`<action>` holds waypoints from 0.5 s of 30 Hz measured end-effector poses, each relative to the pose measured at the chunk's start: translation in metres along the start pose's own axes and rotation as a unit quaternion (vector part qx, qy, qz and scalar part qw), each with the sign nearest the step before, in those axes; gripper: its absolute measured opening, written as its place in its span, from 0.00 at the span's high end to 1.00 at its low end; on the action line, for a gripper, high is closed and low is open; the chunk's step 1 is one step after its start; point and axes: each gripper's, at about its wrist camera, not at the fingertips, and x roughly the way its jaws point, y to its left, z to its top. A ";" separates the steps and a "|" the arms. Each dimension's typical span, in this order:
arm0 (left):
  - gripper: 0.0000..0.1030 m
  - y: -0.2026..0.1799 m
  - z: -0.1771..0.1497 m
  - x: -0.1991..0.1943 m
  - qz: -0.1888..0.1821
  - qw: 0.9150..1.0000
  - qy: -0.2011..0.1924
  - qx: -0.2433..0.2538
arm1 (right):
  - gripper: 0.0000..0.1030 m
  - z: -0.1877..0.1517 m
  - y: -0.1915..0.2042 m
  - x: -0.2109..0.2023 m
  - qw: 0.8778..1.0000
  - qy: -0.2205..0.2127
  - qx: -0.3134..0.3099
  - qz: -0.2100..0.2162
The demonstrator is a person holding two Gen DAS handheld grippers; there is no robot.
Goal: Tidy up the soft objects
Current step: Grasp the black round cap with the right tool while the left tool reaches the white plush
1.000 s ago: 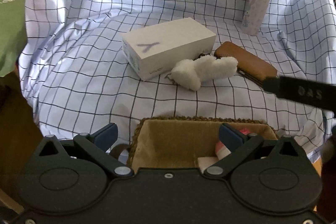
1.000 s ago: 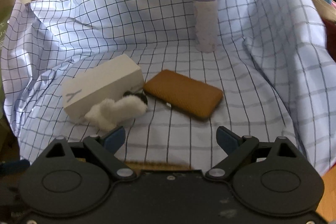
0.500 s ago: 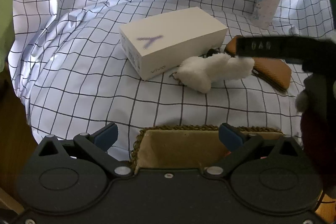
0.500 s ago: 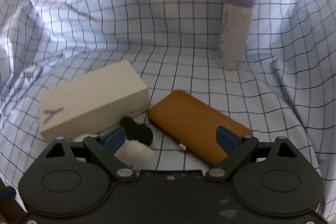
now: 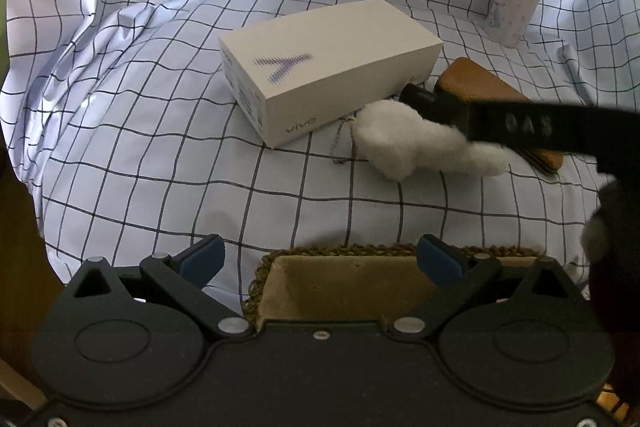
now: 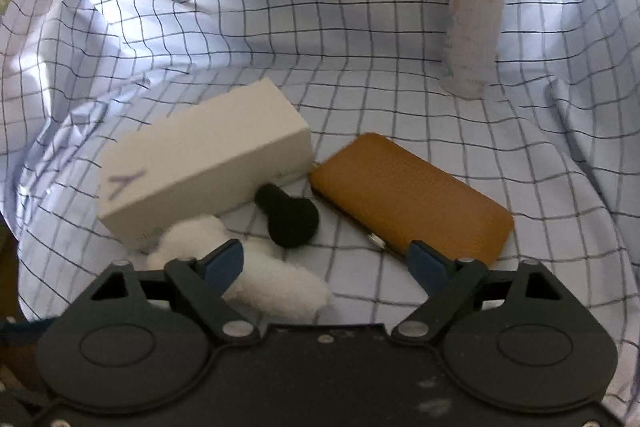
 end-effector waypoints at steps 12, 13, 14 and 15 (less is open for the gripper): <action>0.04 0.010 0.003 0.000 -0.007 1.000 -0.006 -0.009 | 0.53 0.020 0.018 0.050 0.998 0.060 0.013 0.018; 0.04 0.011 0.003 0.000 -0.008 1.000 -0.006 -0.010 | 0.56 0.020 0.019 0.053 0.998 0.065 0.012 0.019; 0.04 0.012 0.004 0.000 -0.008 1.000 -0.006 -0.011 | 0.60 0.021 0.020 0.055 0.997 0.067 0.012 0.019; 0.04 0.012 0.004 0.000 -0.009 1.000 -0.006 -0.012 | 0.62 0.021 0.021 0.057 0.998 0.065 0.011 0.015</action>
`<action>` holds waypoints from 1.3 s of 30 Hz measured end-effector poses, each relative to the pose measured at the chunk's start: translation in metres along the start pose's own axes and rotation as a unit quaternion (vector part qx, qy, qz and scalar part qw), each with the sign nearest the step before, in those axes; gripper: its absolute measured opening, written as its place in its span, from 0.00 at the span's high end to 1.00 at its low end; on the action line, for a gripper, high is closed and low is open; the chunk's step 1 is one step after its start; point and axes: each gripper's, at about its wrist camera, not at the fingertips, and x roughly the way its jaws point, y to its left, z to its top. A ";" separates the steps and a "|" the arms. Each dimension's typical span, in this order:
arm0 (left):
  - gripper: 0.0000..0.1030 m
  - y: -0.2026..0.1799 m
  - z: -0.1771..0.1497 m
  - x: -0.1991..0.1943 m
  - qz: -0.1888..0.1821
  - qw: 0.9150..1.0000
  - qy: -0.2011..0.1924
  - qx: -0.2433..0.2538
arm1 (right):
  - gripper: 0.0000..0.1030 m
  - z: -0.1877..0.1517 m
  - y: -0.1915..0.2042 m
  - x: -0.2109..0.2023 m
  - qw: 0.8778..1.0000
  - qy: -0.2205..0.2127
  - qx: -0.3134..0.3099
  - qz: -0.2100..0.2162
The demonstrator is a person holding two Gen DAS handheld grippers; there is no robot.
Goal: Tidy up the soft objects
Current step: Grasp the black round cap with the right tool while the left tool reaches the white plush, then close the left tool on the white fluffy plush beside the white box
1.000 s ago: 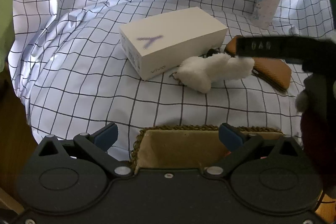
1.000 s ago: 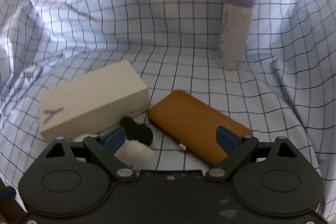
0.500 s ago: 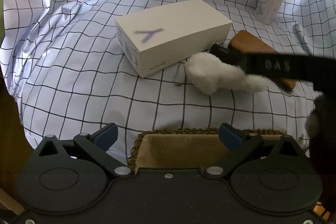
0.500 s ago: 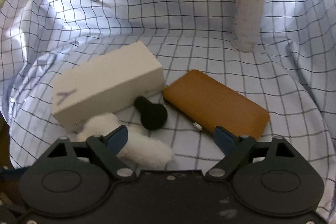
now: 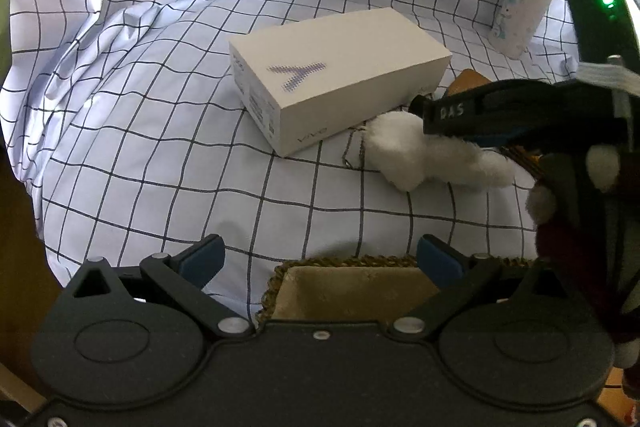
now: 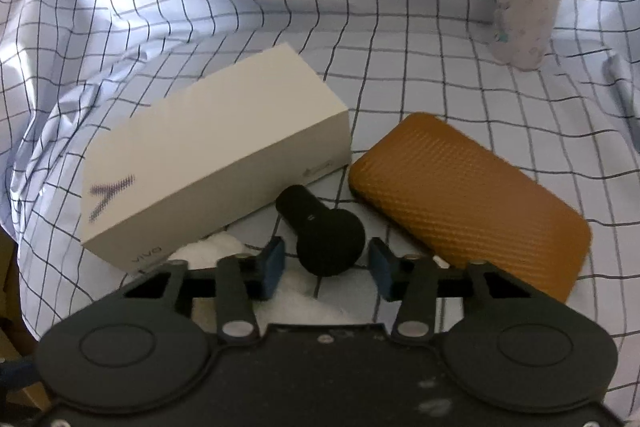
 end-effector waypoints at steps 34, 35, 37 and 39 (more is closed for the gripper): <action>0.04 -0.030 0.064 0.018 -0.023 0.999 -0.027 -0.028 | 0.67 -0.068 -0.076 -0.093 0.993 -0.080 0.080 -0.020; 0.04 -0.032 0.065 0.022 -0.019 0.999 -0.025 -0.025 | 0.67 -0.070 -0.076 -0.093 0.993 -0.079 0.081 -0.019; 0.04 -0.035 0.064 0.030 -0.011 1.000 -0.018 -0.021 | 0.67 -0.071 -0.076 -0.093 0.993 -0.078 0.082 -0.017; 0.04 -0.038 0.063 0.039 -0.006 1.000 -0.009 -0.019 | 0.67 -0.073 -0.076 -0.093 0.994 -0.077 0.081 -0.016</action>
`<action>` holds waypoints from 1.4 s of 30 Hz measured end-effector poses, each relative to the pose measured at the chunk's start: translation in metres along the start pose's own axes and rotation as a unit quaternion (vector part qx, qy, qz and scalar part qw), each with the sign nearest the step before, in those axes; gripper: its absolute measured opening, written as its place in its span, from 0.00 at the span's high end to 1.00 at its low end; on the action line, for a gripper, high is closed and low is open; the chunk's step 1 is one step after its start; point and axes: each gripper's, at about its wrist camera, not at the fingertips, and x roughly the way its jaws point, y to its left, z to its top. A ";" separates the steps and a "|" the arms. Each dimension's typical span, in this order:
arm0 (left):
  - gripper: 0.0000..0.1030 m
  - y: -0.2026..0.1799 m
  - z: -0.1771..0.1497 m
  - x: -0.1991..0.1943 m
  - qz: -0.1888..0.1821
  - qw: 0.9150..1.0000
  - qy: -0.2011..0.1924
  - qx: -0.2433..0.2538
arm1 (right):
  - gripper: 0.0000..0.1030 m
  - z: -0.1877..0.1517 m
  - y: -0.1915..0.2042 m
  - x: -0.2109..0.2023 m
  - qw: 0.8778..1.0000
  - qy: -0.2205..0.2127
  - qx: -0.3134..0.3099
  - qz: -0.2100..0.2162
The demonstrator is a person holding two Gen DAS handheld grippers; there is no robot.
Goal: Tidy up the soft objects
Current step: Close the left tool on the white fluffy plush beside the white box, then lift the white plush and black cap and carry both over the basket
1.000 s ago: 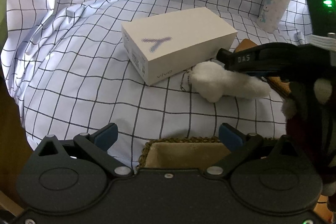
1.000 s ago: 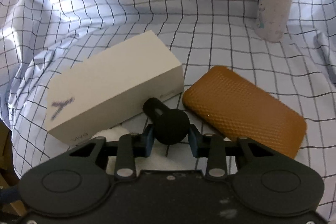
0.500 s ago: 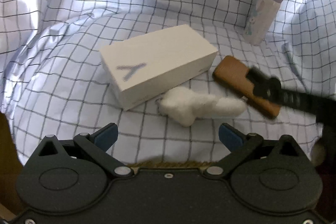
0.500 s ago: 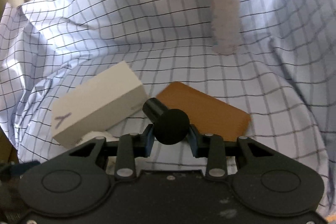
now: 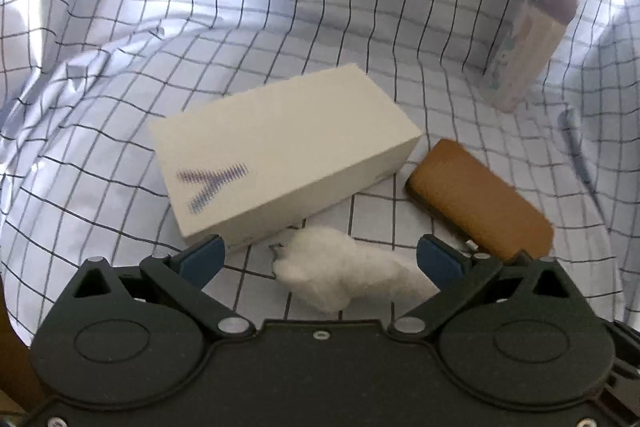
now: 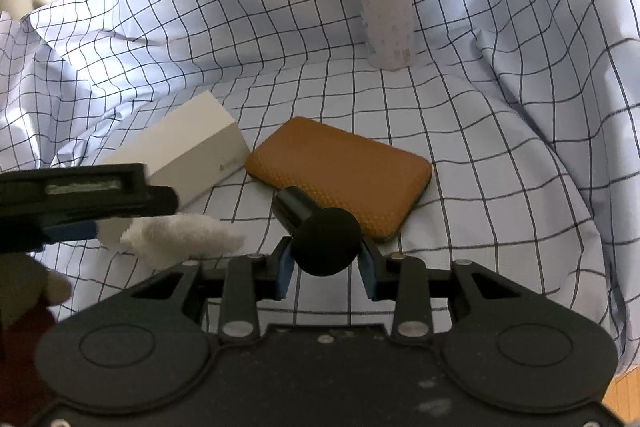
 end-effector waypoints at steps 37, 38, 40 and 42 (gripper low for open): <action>0.51 -0.004 -0.015 -0.005 -0.047 0.998 0.002 0.030 | 0.68 -0.006 -0.001 0.024 0.999 0.023 -0.009 -0.025; 0.52 -0.003 -0.016 -0.008 -0.050 0.998 0.001 0.029 | 0.68 -0.006 -0.002 0.022 0.999 0.023 -0.005 -0.026; 0.55 -0.001 -0.019 -0.017 -0.056 0.998 -0.003 0.026 | 0.68 -0.007 -0.002 0.017 0.999 0.020 0.000 -0.028; 0.56 0.002 -0.023 -0.026 -0.061 0.998 -0.008 0.026 | 0.68 -0.009 -0.002 0.010 1.000 0.017 0.005 -0.024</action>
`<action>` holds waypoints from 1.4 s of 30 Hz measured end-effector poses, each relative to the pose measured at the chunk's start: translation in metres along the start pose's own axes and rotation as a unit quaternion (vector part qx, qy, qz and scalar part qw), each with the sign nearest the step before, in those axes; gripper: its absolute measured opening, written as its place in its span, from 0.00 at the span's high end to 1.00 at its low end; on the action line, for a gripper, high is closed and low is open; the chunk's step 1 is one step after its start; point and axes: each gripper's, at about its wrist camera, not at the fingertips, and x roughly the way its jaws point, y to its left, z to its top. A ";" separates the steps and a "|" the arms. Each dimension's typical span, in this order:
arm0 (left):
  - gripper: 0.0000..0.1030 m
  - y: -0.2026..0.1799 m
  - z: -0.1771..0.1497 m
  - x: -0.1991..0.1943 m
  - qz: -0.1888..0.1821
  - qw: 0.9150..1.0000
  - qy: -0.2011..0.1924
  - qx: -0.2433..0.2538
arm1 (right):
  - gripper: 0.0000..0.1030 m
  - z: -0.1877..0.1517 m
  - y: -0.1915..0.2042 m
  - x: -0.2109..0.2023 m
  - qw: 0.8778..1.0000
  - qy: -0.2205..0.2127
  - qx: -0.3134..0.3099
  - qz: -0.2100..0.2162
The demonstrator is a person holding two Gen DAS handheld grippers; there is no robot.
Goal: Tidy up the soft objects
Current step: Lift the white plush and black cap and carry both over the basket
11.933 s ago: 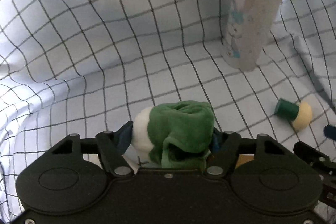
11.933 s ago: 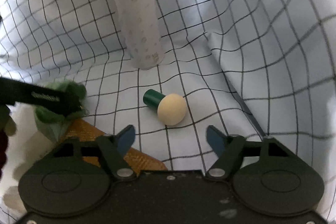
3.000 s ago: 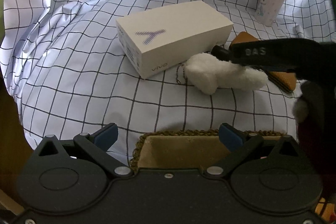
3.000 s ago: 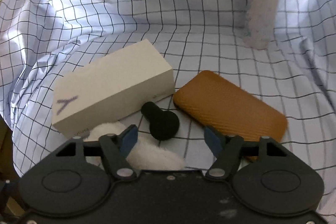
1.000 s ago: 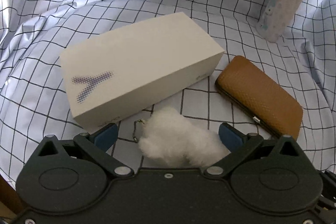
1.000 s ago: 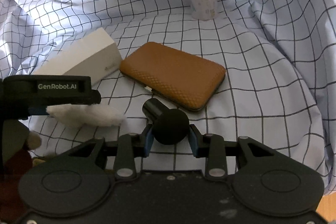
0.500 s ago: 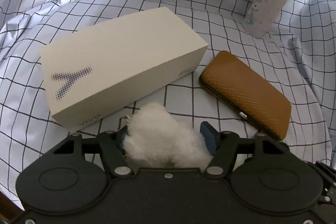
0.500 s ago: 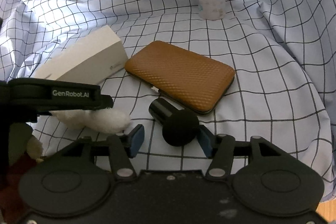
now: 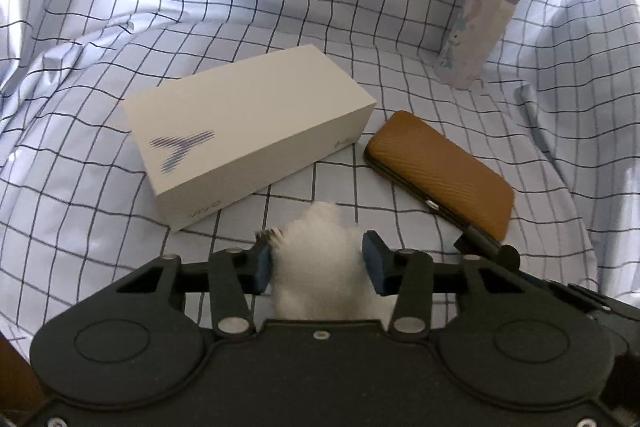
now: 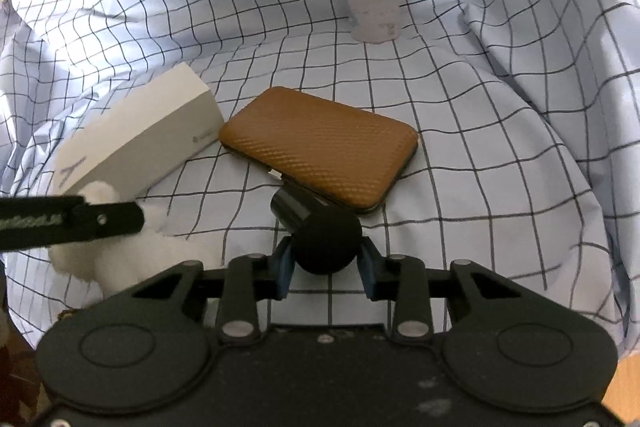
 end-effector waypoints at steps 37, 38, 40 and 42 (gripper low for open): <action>0.16 0.010 -0.030 0.011 0.026 0.998 0.017 -0.049 | 0.68 -0.008 0.000 -0.012 1.000 -0.002 0.010 0.026; 0.16 0.008 -0.028 0.013 0.023 0.998 0.017 -0.051 | 0.68 -0.008 -0.001 -0.012 1.000 -0.002 0.011 0.025; 0.26 0.006 -0.024 0.017 0.014 0.998 0.016 -0.055 | 0.68 -0.008 -0.002 -0.012 1.000 -0.001 0.015 0.025; 0.42 0.001 -0.020 0.021 0.004 0.999 0.018 -0.052 | 0.68 -0.008 -0.004 -0.011 1.000 -0.001 0.019 0.024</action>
